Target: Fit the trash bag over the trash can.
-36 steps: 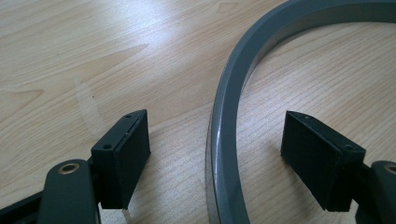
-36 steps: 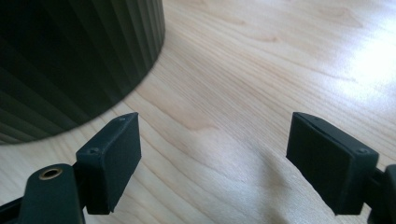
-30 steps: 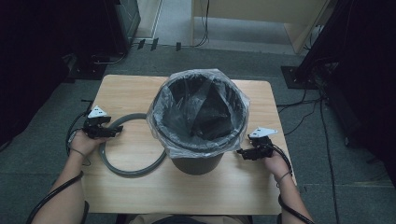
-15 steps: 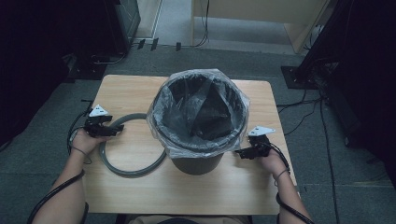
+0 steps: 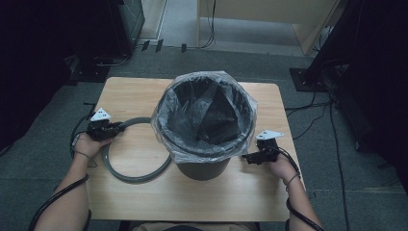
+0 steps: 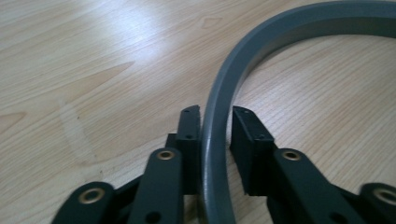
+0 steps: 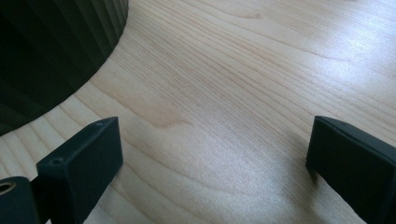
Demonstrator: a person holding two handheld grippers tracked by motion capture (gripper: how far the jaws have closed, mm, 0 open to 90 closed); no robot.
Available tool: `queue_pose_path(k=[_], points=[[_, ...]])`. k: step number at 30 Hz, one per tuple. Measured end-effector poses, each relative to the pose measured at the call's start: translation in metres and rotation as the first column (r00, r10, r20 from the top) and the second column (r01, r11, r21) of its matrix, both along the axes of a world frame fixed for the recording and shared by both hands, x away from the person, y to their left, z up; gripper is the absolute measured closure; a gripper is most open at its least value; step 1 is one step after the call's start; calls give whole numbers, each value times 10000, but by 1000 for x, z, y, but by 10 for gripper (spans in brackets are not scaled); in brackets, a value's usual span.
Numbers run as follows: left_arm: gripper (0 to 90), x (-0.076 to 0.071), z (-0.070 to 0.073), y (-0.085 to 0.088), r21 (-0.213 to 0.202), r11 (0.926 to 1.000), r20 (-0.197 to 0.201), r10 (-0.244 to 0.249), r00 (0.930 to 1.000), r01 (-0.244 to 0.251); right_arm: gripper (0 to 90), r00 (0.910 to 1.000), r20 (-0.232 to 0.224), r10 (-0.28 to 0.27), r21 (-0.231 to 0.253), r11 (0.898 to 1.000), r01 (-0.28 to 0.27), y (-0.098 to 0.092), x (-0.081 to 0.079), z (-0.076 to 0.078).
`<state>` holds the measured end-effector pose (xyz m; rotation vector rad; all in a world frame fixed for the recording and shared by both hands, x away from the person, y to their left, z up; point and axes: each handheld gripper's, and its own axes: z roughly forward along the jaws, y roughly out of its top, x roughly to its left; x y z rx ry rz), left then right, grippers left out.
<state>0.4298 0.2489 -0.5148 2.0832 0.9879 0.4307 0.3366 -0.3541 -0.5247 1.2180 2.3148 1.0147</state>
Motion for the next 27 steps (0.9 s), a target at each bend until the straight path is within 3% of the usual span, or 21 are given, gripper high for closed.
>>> queue_pose_path(k=[3, 6, 13, 17, 22, 27], points=[[744, 0, 1, 1, 117, 9999, -33, 117, 9999, -117, 31, 10000, -6, 5, 42, 10000, -5, -1, 0, 0], [746, -1, 2, 7, 184, 9967, -50, 789, 9969, -788, 29, 10000, -3, -11, -12, 10000, 11, 0, 0, 0], [782, -4, 4, 16, 56, 9780, -433, 2085, 9771, -2085, 24, 10000, 6, -24, -75, 10000, 24, 0, 0, 0], [784, -4, 5, 16, 122, 9767, -398, 2145, 9759, -2142, 21, 10000, -6, -57, -87, 9999, 57, 0, -1, 0], [787, -2, 6, 17, -119, 9693, -820, 2440, 9663, -2458, 20, 10000, -10, -73, -90, 9999, 73, 0, -1, 0], [788, -2, 7, 17, -152, 9677, -952, 2491, 9638, -2516, 10, 9998, -11, -188, -110, 9998, 187, 0, 0, 0]])
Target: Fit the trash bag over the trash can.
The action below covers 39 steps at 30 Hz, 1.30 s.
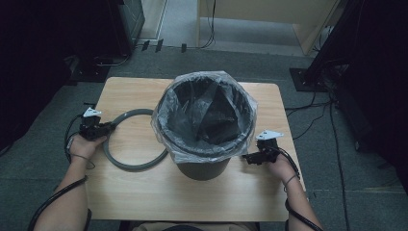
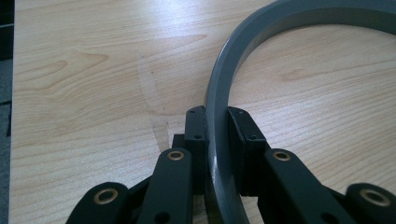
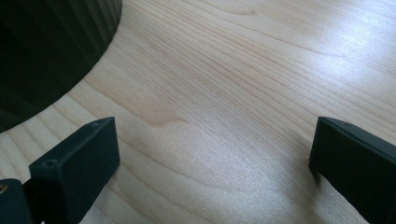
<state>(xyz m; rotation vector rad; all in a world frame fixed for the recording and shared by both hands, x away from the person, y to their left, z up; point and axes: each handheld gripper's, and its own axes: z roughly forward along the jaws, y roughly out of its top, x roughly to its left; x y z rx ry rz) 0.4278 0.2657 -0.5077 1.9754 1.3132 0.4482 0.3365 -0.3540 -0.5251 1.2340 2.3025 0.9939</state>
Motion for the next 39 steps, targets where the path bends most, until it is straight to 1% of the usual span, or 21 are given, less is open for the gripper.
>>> queue_pose_path(k=[3, 5, 7, 12, 15, 21, 23, 25, 27, 29, 31, 33, 38, 39], points=[[788, 0, 1, 1, -36, 10000, -114, -9, 9999, 8, 0, 9998, -60, -173, 1, 9998, 173, 0, 0, 0], [789, 2, 3, 0, 29, 9999, -343, 103, 9994, -103, 0, 9997, -76, -244, -1, 9997, 244, 0, 0, 0], [790, 3, 5, 0, -112, 9997, -507, 203, 9985, -209, 0, 9996, -77, -267, -3, 9996, 267, 0, 0, 0], [790, 3, 7, 0, -169, 9996, -537, 227, 9983, -236, 0, 9995, -70, -300, -1, 9996, 300, 0, 0, 0], [790, 3, 9, 0, -317, 9993, -559, 196, 9982, -214, 0, 9994, -79, -332, 1, 9994, 332, 0, 0, 0], [792, 4, 12, 1, -348, 9993, -607, 126, 9981, -147, 0, 9994, -80, -335, 3, 9994, 335, 1, 0, 0], [792, 2, 15, 2, -325, 9992, -663, 206, 9976, -228, 0, 9994, -78, -334, 2, 9994, 334, 1, 0, 0], [793, -1, 17, 2, -402, 9987, -760, 296, 9967, -328, 0, 9993, -79, -364, 1, 9993, 364, 1, 0, 0], [793, -3, 19, 2, -363, 9990, -799, 250, 9965, -279, 0, 9991, -82, -413, -3, 9991, 413, 1, 0, 0], [793, -5, 23, 3, -302, 9993, -686, 198, 9974, -219, 0, 9990, -80, -431, -5, 9991, 431, 1, 0, 0], [793, -5, 27, 3, -442, 9987, -558, 218, 9982, -243, 0, 9990, -81, -432, -3, 9991, 432, 1, 0, 0], [793, -5, 29, 3, -515, 9983, -515, 246, 9984, -273, 0, 9990, -79, -434, 0, 9991, 434, 1, 0, 0], [793, -4, 32, 5, -539, 9981, -515, 270, 9983, -298, 0, 9989, -85, -452, 0, 9990, 452, 1, 0, 0], [793, -4, 32, 6, -560, 9979, -564, 294, 9980, -325, 0, 9989, -86, -454, -1, 9990, 454, 1, 0, 0]])
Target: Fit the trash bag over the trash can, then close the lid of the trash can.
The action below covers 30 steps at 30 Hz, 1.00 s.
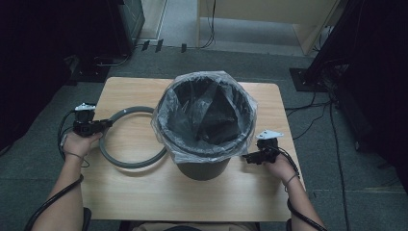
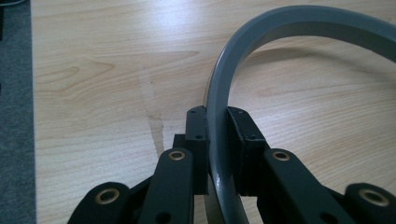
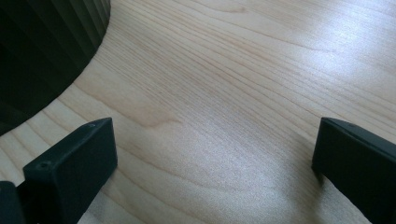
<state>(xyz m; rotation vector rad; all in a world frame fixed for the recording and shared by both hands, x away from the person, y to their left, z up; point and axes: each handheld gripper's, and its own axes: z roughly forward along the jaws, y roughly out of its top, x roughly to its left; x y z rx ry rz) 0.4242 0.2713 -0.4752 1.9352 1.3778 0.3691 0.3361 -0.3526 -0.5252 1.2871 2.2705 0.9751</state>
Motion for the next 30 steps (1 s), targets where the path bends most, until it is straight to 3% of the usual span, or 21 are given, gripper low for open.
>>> queue_pose_path(k=[4, 11, 17, 22, 30], points=[[793, 0, 1, 3, -55, 9999, -53, 87, 9999, -87, 0, 10000, 1, -22, -8, 10000, 22, 0, 0, 0], [793, 3, 10, 3, 276, 9995, -240, -175, 9996, 182, 0, 9999, 1, -122, -10, 9999, 122, 1, -1, 0], [793, 7, 25, 3, 121, 9996, -179, -270, 9995, 272, 0, 9996, -45, -282, 4, 9996, 282, 2, -1, 0], [794, 10, 36, 2, -246, 9982, -257, -548, 9982, 542, 0, 9995, 2, -313, -19, 9995, 313, 2, -1, 0], [793, 12, 48, 1, 9, 9975, -332, -708, 9969, 709, 0, 9994, -9, -352, -37, 9994, 352, 3, -2, 0]])
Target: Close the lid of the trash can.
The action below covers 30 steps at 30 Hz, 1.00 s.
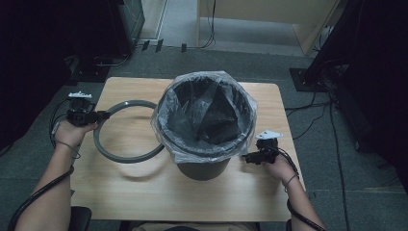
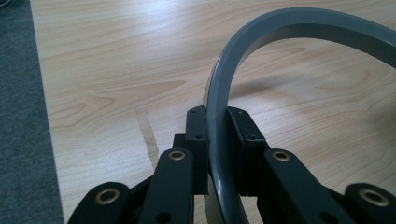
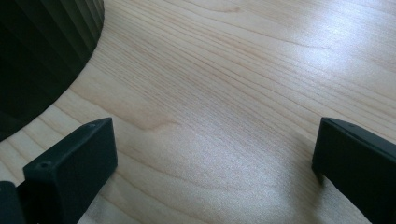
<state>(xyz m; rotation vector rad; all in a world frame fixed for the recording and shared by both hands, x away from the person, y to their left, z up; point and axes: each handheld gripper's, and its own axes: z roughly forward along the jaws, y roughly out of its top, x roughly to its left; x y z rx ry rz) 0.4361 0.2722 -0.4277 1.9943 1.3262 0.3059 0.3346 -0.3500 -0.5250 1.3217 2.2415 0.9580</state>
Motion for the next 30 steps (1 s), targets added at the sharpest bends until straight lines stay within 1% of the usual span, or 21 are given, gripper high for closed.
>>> queue_pose_path(k=[1, 3, 4, 5, 9, 12, 19, 30], points=[[793, 0, 2, 0, 7, 10000, -8, -21, 10000, 21, 0, 10000, 1, 1, 1, 10000, -1, 0, 0, 0], [793, 1, 4, 2, -115, 9998, -114, -135, 9998, 134, 0, 10000, -1, -2, 3, 10000, 2, 0, 0, 0], [793, 1, 5, 4, -88, 9999, -144, -142, 9998, 141, 0, 10000, -2, -13, 2, 10000, 13, 0, 0, 0], [793, 2, 7, 6, -188, 9998, -203, -109, 9997, 106, 0, 10000, 7, -26, -9, 10000, 26, 0, 0, 0], [793, 2, 15, 9, -231, 9997, -154, -108, 9998, 105, 0, 10000, 10, -38, -6, 10000, 38, 0, -1, 0], [793, 3, 22, 10, -135, 9997, -154, -197, 9997, 195, 0, 10000, 12, -35, -9, 10000, 35, 0, -1, 0], [793, 6, 36, 10, -89, 9992, -207, -400, 9990, 398, 0, 10000, 15, -61, -3, 10000, 61, 1, -1, 0], [793, 7, 52, 8, 108, 9981, -224, -612, 9979, 614, 0, 10000, 16, -66, -3, 10000, 66, 1, -2, 0]])
